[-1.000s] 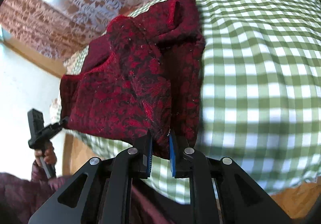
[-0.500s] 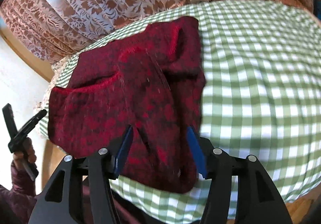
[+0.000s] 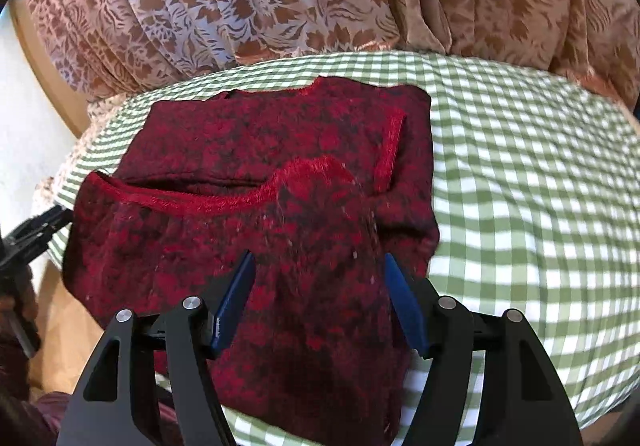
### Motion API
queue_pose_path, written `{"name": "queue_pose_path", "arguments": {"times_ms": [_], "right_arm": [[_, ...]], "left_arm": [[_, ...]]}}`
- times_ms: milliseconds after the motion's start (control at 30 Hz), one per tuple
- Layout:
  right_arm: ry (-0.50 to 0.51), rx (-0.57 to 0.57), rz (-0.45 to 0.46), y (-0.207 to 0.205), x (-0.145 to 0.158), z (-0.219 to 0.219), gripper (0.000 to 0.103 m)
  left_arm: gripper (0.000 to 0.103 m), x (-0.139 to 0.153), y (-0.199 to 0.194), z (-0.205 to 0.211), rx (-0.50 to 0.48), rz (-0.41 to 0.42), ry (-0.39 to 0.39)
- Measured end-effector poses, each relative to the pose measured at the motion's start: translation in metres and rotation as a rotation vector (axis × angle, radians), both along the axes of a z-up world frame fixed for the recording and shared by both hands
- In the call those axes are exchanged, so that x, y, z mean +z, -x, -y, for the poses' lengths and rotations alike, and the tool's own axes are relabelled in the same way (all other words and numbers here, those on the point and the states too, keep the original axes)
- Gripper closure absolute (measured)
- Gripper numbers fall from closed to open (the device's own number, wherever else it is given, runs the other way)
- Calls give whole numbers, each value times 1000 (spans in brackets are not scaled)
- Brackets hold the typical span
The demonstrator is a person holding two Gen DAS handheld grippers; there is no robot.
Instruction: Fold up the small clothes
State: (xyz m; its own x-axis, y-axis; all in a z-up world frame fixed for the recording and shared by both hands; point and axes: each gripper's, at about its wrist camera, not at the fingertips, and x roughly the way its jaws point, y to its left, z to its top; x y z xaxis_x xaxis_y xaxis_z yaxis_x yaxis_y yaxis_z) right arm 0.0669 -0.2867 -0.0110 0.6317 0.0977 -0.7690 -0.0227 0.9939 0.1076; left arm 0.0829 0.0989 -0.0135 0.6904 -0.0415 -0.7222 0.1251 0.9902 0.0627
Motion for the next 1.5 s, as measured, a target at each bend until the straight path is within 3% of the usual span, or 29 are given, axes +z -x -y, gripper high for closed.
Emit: {"name": "queue_pose_path", "arguments": {"times_ms": [200, 433, 500, 600, 733, 933, 1267, 1333, 1400, 1500], "right_arm": [[18, -14, 19, -10, -1, 1, 38], [-20, -2, 49, -5, 9, 7, 38], [-11, 13, 62, 0, 12, 5, 38], [14, 34, 74, 5, 15, 2, 38], [46, 38, 70, 4, 10, -1, 39], [102, 55, 59, -3, 2, -9, 48], [67, 16, 0, -10, -14, 4, 65], [70, 19, -2, -10, -15, 3, 72], [75, 24, -3, -10, -14, 2, 77], [87, 37, -5, -9, -13, 1, 81]], "left_arm": [[44, -1, -6, 0, 1, -6, 4], [44, 2, -9, -8, -48, -20, 98], [36, 5, -6, -8, -70, 1, 114], [34, 9, -4, -4, -113, 18, 130], [34, 12, -3, 7, -167, 36, 101], [34, 13, -6, 27, -245, 56, 18], [36, -6, -17, 42, -312, -15, -30], [44, -10, -19, 41, -307, -34, -23], [69, -12, -20, 38, -307, -50, 0], [83, -5, -15, 33, -313, -9, 38]]}}
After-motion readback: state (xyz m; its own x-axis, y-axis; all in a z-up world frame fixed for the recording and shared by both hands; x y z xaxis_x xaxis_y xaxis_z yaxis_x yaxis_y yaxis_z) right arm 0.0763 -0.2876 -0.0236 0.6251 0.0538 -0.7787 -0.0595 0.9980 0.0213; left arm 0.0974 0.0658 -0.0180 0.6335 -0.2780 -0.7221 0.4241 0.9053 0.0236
